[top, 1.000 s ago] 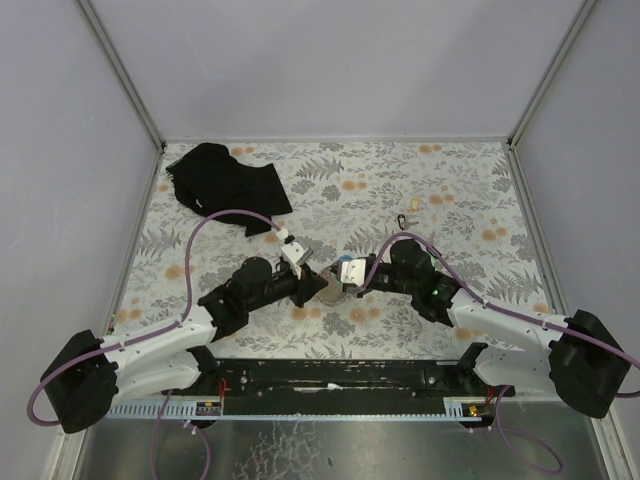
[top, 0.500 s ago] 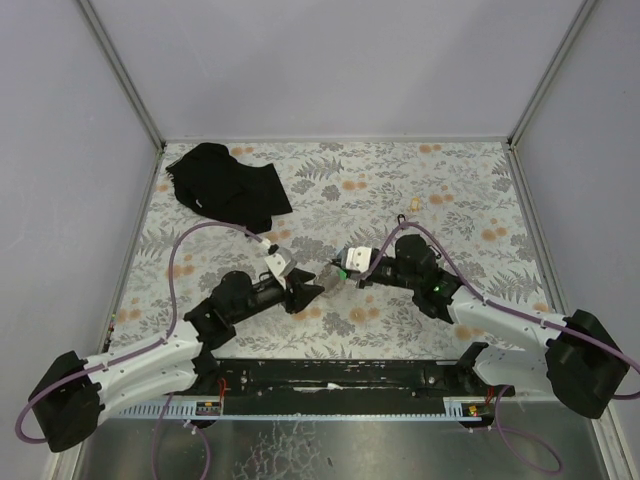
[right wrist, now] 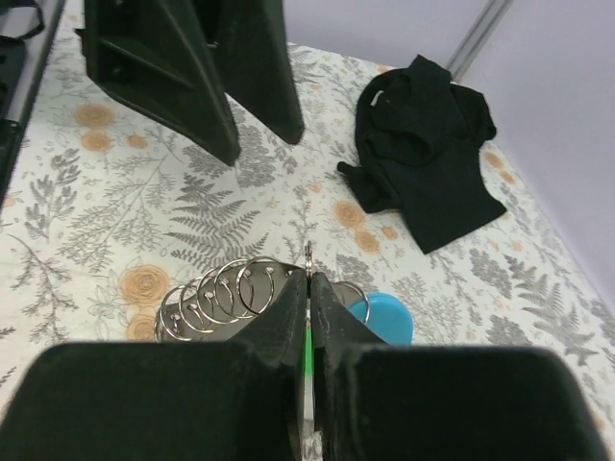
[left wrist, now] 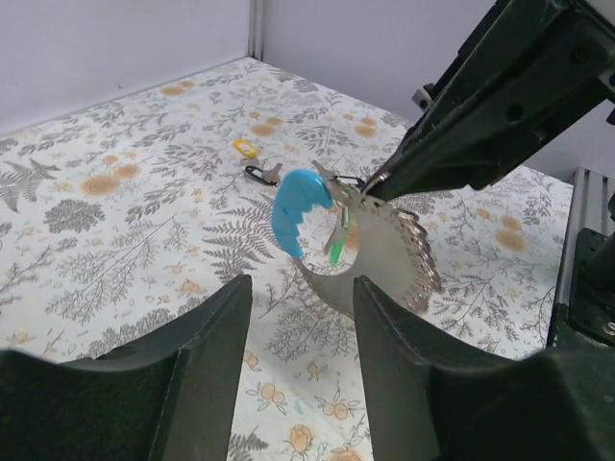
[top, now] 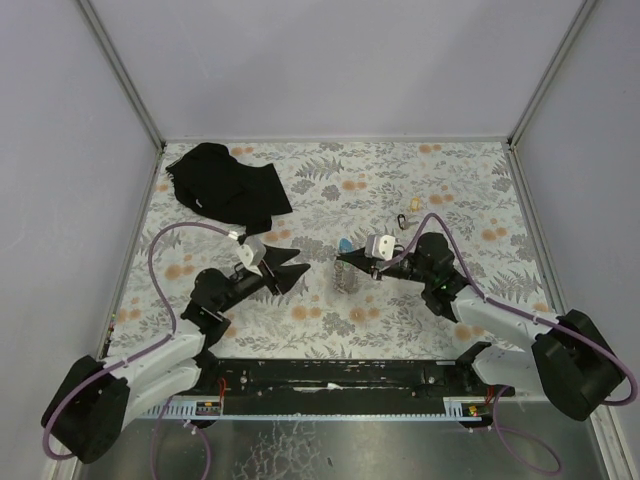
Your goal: Put the keys on the keyring
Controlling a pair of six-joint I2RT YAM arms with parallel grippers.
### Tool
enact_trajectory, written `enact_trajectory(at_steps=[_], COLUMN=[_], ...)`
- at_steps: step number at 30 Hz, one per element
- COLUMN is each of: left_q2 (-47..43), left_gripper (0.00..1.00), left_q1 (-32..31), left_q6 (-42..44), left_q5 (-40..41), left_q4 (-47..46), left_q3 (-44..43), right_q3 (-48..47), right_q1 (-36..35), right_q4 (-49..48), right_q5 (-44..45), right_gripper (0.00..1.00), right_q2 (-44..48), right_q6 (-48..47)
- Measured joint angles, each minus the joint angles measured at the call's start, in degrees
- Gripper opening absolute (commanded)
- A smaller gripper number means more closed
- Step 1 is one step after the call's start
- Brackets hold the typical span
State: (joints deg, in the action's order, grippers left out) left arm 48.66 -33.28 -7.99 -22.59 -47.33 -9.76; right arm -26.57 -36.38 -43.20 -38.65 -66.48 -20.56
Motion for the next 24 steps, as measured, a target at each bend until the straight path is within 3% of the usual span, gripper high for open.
enact_trajectory(at_steps=[11,24], left_q2=[14.08,18.97], left_gripper=[0.45,0.34], left_q1=[1.84,3.45], left_q6=[-0.31,2.10], left_q5=[-13.92,-20.24], left_q4=[-12.79,-16.55], left_q3=[-1.40,-5.11], right_q3=[0.52,1.20], right_q1=[0.39,0.44], right_q4=[-4.28,-9.07], right_q5=[-6.49,-10.43], right_gripper=[0.01,0.01], right_q2=[-4.59,-6.58], right_q6=[3.10,6.01])
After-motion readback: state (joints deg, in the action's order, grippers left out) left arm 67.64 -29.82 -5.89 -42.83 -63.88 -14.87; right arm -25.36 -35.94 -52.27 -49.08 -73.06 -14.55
